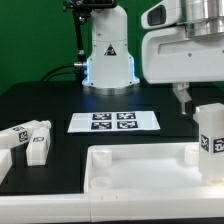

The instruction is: Assemble desk

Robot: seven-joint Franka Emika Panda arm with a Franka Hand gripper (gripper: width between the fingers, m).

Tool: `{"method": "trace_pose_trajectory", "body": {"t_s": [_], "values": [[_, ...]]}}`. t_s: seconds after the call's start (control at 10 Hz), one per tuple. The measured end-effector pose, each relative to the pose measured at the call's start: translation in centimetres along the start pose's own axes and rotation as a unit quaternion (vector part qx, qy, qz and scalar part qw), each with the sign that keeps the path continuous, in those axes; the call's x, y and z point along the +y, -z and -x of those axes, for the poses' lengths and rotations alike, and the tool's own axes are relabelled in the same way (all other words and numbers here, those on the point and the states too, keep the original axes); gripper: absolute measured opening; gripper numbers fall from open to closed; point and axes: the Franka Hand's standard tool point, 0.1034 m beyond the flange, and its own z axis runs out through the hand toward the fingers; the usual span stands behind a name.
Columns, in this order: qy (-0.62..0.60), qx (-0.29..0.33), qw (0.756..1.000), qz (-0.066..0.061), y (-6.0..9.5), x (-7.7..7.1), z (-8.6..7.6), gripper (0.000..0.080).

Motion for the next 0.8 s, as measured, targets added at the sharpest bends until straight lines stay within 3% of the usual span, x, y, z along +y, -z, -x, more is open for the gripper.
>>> {"method": "trace_pose_trajectory", "body": {"t_s": [0.3,0.5,0.6,0.8], "values": [[0.117,0.004,0.993,0.004,0.0,0.1,-0.2,0.0648],[0.304,0.009,0.952,0.019,-0.4,-0.7,-0.6,0.0649],[0.337,0.006,0.941,0.021,-0.7,-1.1,-0.6,0.0649],[0.32,0.006,0.947,0.021,-0.7,-0.9,-0.7,0.0649]]}}
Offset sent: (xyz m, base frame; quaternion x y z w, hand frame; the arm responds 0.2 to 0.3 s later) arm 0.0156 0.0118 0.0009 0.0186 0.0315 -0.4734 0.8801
